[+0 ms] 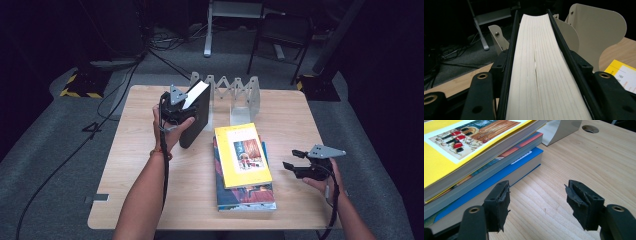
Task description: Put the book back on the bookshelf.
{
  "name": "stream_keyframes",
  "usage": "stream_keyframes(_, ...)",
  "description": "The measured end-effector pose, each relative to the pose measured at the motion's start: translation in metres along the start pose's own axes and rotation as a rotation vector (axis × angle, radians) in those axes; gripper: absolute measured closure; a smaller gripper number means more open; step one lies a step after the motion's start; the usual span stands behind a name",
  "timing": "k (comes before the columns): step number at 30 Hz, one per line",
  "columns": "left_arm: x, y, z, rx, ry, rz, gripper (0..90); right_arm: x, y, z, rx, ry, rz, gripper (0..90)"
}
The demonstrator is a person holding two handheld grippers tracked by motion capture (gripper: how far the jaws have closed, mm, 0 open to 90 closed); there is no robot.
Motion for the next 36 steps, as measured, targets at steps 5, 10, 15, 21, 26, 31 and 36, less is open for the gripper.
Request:
stream_keyframes(5,-0.002,0.003,-0.003,-0.019,0.001,0.02,43.4,-0.001,0.0,0.001,0.007,0.004,0.01,35.7)
stream_keyframes(10,-0.002,0.006,-0.005,-0.024,0.02,0.026,49.6,-0.002,-0.001,0.002,0.006,0.004,0.02,35.8)
stream_keyframes(15,-0.008,0.015,-0.005,0.021,0.041,0.009,51.4,-0.003,-0.001,0.002,0.006,0.007,0.024,35.9)
stream_keyframes(21,-0.02,0.028,-0.005,0.036,0.067,0.014,52.0,-0.001,-0.002,0.0,0.001,0.003,0.019,35.9)
stream_keyframes(26,-0.032,0.039,-0.002,0.046,0.12,0.018,52.2,0.0,-0.002,0.0,0.003,0.002,0.017,36.1)
stream_keyframes(31,-0.041,0.046,0.002,0.071,0.153,0.01,52.2,0.0,-0.002,0.0,0.004,0.005,0.015,36.0)
stream_keyframes(36,-0.053,0.049,0.004,0.097,0.201,-0.012,52.3,0.0,-0.002,0.0,0.007,0.004,0.01,36.0)
Point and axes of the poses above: each handheld gripper's, and its own axes: x roughly backward along the jaws, y roughly out of its top, z roughly to its left, the point moved 5 cm from there along -x, roughly forward along the jaws, and after that the axes turned 2 degrees about y, right-handed, at the moved point
